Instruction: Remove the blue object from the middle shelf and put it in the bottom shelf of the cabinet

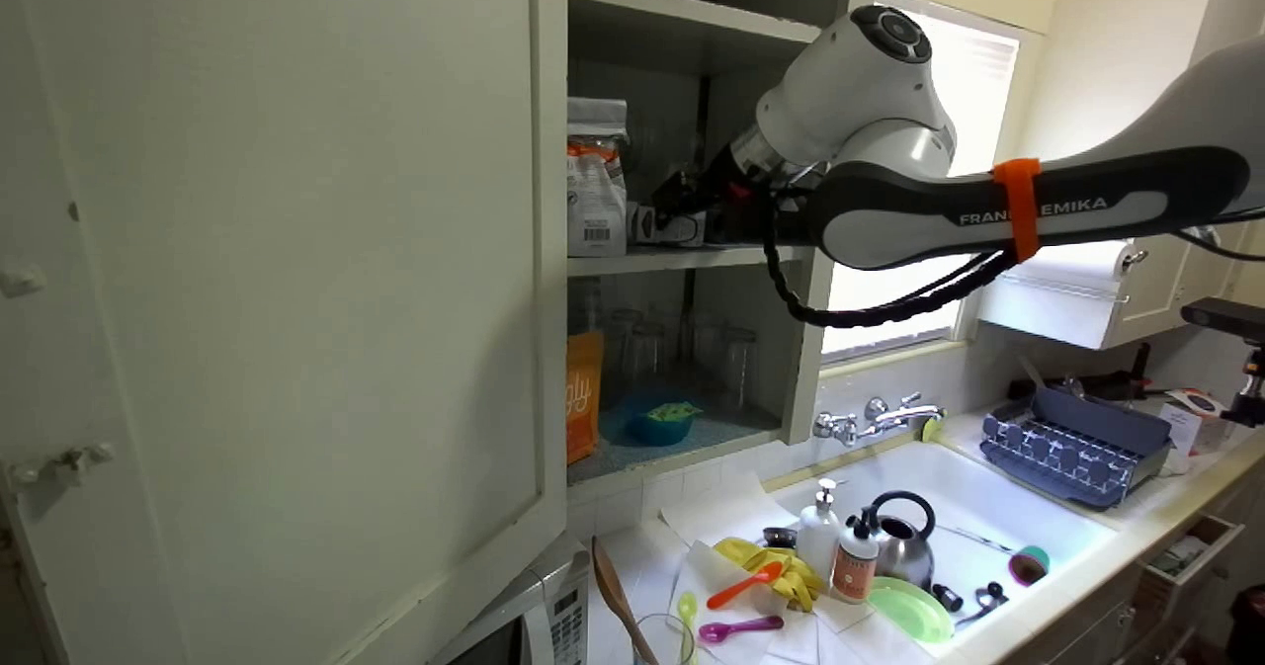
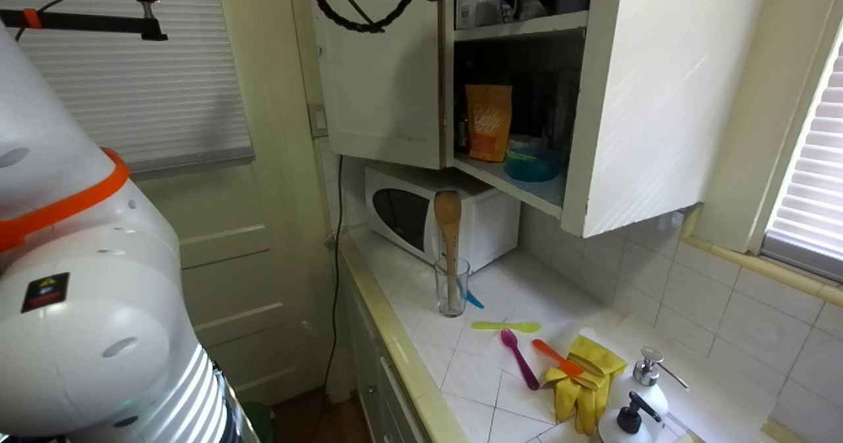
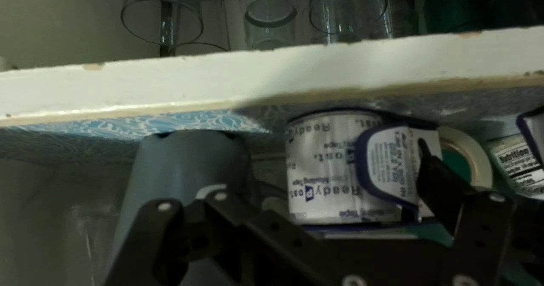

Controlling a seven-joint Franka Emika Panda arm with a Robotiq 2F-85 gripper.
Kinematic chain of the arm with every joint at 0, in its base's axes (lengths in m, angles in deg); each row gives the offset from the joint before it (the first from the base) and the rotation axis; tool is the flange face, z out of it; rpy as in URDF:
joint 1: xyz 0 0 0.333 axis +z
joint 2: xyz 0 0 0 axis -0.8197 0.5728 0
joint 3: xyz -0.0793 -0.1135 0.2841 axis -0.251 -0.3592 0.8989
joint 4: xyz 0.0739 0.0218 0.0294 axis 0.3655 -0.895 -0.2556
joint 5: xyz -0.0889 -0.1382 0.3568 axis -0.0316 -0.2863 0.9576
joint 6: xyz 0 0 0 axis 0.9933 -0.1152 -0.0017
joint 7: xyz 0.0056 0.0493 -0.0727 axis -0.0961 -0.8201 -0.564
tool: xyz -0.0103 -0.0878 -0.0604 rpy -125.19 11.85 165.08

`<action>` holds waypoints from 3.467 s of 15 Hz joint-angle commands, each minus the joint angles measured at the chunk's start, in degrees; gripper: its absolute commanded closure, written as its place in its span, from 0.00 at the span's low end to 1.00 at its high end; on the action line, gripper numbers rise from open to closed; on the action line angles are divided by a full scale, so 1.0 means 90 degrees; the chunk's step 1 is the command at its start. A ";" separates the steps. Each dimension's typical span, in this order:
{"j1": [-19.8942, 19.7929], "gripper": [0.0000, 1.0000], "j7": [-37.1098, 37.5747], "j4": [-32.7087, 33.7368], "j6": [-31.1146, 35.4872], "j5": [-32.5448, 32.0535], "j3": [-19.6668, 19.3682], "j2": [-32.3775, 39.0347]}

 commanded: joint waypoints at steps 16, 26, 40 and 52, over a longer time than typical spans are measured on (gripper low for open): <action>0.0378 0.37 -0.0807 -0.0361 0.0163 0.0460 -0.0247 -0.0206; 0.0150 0.58 -0.0282 -0.0669 -0.0463 0.0362 -0.0074 -0.0955; 0.0382 0.58 -0.0267 -0.1752 -0.1985 0.1359 -0.0023 -0.2391; 0.0053 0.58 -0.0115 -0.3251 -0.1749 0.1652 -0.0405 -0.2474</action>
